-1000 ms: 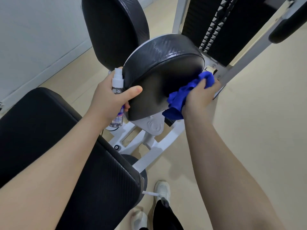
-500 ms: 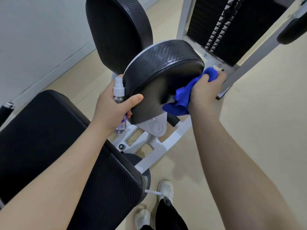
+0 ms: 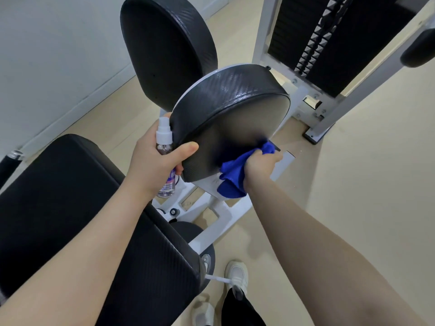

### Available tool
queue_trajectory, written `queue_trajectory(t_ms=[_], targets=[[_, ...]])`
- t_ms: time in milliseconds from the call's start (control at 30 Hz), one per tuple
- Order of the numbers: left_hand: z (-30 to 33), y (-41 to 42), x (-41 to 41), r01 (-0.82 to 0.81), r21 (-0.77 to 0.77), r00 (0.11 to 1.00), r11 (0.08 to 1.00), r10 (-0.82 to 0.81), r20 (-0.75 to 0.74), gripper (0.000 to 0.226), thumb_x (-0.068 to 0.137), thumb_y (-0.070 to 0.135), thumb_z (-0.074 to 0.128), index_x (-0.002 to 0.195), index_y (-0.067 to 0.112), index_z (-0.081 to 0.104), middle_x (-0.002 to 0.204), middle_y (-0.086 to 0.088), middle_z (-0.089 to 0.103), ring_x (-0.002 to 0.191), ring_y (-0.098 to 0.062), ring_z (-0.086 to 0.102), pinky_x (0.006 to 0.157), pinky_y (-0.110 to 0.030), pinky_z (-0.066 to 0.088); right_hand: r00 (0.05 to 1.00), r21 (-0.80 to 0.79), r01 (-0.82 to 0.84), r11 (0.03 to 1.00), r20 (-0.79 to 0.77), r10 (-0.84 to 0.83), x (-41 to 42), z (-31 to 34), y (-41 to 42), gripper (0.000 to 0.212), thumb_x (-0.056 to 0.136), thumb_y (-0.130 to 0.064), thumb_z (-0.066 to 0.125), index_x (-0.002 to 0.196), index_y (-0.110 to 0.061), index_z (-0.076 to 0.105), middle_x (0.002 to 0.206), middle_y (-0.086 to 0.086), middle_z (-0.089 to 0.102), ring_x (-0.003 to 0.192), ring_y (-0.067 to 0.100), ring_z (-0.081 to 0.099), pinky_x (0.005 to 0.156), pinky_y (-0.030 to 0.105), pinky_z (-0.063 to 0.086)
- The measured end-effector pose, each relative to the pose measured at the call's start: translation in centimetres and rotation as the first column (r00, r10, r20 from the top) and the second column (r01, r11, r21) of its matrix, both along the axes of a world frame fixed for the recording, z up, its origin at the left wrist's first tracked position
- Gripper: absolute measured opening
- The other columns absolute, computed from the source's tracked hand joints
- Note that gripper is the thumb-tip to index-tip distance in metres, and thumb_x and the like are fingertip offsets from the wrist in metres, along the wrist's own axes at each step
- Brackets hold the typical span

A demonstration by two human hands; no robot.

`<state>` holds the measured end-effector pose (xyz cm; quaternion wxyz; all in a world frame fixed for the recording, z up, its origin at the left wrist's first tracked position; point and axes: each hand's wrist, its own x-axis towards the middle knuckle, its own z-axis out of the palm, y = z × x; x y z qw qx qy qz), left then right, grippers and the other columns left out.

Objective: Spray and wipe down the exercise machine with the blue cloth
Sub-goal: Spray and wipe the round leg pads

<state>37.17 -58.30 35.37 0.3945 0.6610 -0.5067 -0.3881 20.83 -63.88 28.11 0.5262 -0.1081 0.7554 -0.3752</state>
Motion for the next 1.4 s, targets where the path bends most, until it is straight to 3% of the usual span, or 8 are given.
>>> queue_trajectory(t_ms=[267, 500, 567, 633, 733, 967, 1200, 1400], targets=[[-0.1, -0.9, 0.2, 0.052, 0.027, 0.998, 0.998, -0.051, -0.048, 0.038, 0.068, 0.042, 0.068, 0.101, 0.037, 0.051, 0.059, 0.017, 0.058, 0.052, -0.005, 0.058, 0.056, -0.018, 0.051, 0.934, -0.277, 0.347, 0.896, 0.190, -0.303, -1.8, 1.4, -1.0, 0.004, 0.092, -0.017, 0.043, 0.091, -0.019, 0.047, 0.082, -0.005, 0.048, 0.070, 0.013, 0.049, 0.063, 0.022, 0.043], [-0.1, -1.1, 0.4, 0.070, 0.019, 0.994, 0.997, -0.068, -0.082, 0.031, 0.073, 0.030, 0.065, 0.099, 0.038, 0.051, 0.057, 0.013, 0.057, 0.048, -0.008, 0.055, 0.053, -0.020, 0.051, 0.991, 0.016, 0.098, 0.995, 0.092, -0.099, 0.5, -1.8, 0.7, 0.024, 0.096, -0.012, 0.035, 0.119, -0.015, 0.041, 0.093, -0.001, 0.046, 0.073, 0.015, 0.045, 0.065, 0.025, 0.037], [-0.1, -1.1, 0.5, 0.065, 0.012, 0.994, 0.998, -0.064, -0.087, 0.030, 0.072, 0.030, 0.065, 0.098, 0.038, 0.051, 0.056, 0.013, 0.058, 0.048, -0.007, 0.055, 0.052, -0.019, 0.050, 0.991, -0.121, 0.128, 0.984, 0.063, -0.121, -0.2, -0.6, 0.6, 0.016, 0.093, -0.007, 0.035, 0.106, -0.014, 0.043, 0.081, -0.005, 0.043, 0.069, 0.013, 0.044, 0.060, 0.020, 0.035], [-0.1, -1.3, 0.6, 0.069, 0.011, 0.994, 0.998, -0.068, -0.090, 0.030, 0.072, 0.030, 0.064, 0.098, 0.038, 0.050, 0.057, 0.013, 0.058, 0.048, -0.007, 0.055, 0.053, -0.019, 0.051, 0.989, -0.430, 0.050, 0.901, -0.106, -0.105, -1.1, 2.1, 1.0, 0.016, 0.089, -0.002, 0.040, 0.102, -0.012, 0.043, 0.080, -0.009, 0.042, 0.066, -0.001, 0.046, 0.063, 0.014, 0.036], [-0.2, -1.6, 0.8, 0.080, 0.021, 0.993, 0.997, -0.078, -0.089, 0.033, 0.072, 0.031, 0.065, 0.101, 0.040, 0.049, 0.058, 0.014, 0.058, 0.050, -0.009, 0.056, 0.053, -0.018, 0.051, 0.871, -0.800, -0.361, 0.480, -0.473, -0.133, -1.4, 5.1, 1.0, 0.025, 0.080, 0.001, 0.047, 0.090, -0.020, 0.040, 0.086, -0.012, 0.039, 0.076, 0.003, 0.041, 0.075, 0.010, 0.034], [-0.3, -1.8, 0.8, 0.073, 0.034, 0.992, 0.997, -0.069, -0.107, 0.027, 0.085, 0.017, 0.063, 0.099, 0.037, 0.049, 0.055, 0.017, 0.057, 0.048, -0.006, 0.055, 0.053, -0.017, 0.050, 0.043, -0.039, -0.974, 0.223, -0.999, 0.014, -4.9, -4.2, 2.3, 0.060, 0.050, 0.011, 0.072, 0.096, -0.016, 0.044, 0.098, 0.003, 0.035, 0.068, 0.028, 0.047, 0.057, 0.030, 0.044], [0.0, -2.7, 0.7, 0.126, 0.061, 0.985, 0.990, -0.118, -0.125, 0.026, 0.085, 0.016, 0.061, 0.103, 0.030, 0.048, 0.066, 0.005, 0.055, 0.048, -0.005, 0.054, 0.053, -0.017, 0.051, 0.289, -0.314, -0.949, -0.023, -0.838, -0.463, -4.1, 6.0, -1.4, 0.035, 0.070, 0.008, 0.053, 0.093, -0.017, 0.048, 0.098, 0.003, 0.038, 0.067, 0.028, 0.049, 0.059, 0.033, 0.036], [-0.1, -4.2, 1.2, 0.198, 0.111, 0.971, 0.974, -0.179, -0.162, 0.029, 0.070, 0.034, 0.066, 0.095, 0.036, 0.051, 0.063, 0.012, 0.057, 0.050, -0.007, 0.055, 0.053, -0.019, 0.051, -0.134, 0.144, -0.990, 0.016, -0.870, -0.475, -5.3, -1.6, 0.3, 0.024, 0.081, 0.001, 0.047, 0.097, -0.017, 0.050, 0.102, 0.005, 0.041, 0.074, 0.022, 0.040, 0.066, 0.032, 0.033]])
